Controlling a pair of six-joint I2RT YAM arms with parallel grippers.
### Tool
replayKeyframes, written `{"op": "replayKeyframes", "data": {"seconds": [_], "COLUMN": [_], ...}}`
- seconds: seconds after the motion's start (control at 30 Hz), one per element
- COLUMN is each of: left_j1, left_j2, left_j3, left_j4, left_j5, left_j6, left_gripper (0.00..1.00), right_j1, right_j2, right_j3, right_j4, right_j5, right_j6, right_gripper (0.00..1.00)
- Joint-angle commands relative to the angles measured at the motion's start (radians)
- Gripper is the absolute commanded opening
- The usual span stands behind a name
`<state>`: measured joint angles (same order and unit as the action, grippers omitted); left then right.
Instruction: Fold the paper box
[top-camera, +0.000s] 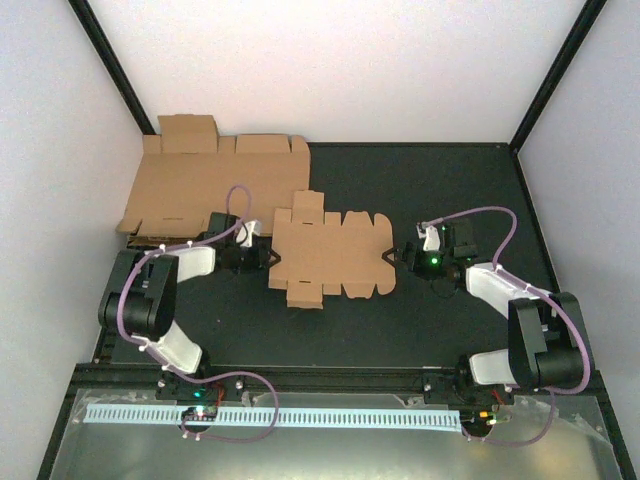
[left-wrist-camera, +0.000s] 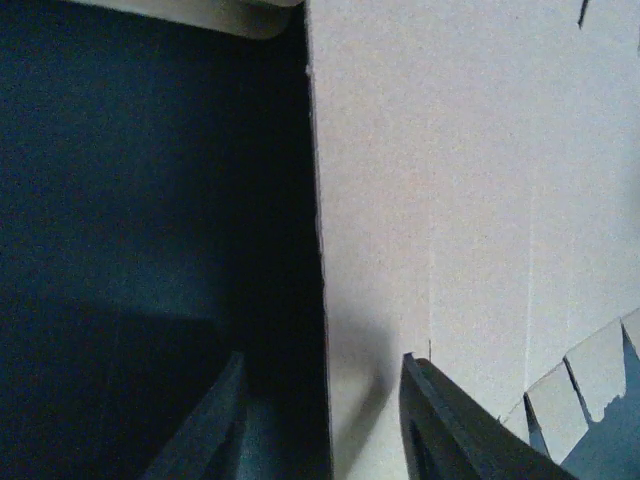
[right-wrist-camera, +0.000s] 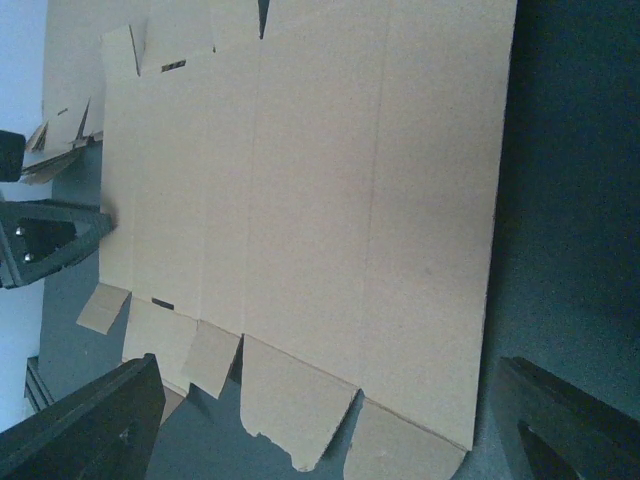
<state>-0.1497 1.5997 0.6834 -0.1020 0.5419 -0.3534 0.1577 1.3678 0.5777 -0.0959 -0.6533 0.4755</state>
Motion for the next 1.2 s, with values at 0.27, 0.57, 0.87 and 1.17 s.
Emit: {"op": "replayKeyframes", "data": {"seconds": [0.27,0.57,0.87,1.17], "left_j1": [0.019,-0.027,-0.197,-0.391], "left_j2": [0.089,-0.053,-0.267,-0.275], "left_j3": [0.094,0.054,0.005,0.243], "left_j4": [0.11,0.053,-0.002,-0.294], "left_j5": [0.223,0.171,-0.146,-0.337], "left_j6": [-0.016,0.074,0.151,0.24], "left_gripper": [0.05,0.02,0.02,0.02], "right_j1": [0.008,0.008,0.008,0.008], "right_j2": [-0.017,-0.024,-0.188,-0.298], "right_j3": [-0.006,0.022,0.004,0.022], "right_j4": [0.016,-0.005,0.002,-0.063], "right_j5": [0.0,0.006,0.047,0.112], "right_j6": [-0.005,-0.018,-0.01,-0.024], "right_gripper": [0.92,0.92,0.92,0.93]}}
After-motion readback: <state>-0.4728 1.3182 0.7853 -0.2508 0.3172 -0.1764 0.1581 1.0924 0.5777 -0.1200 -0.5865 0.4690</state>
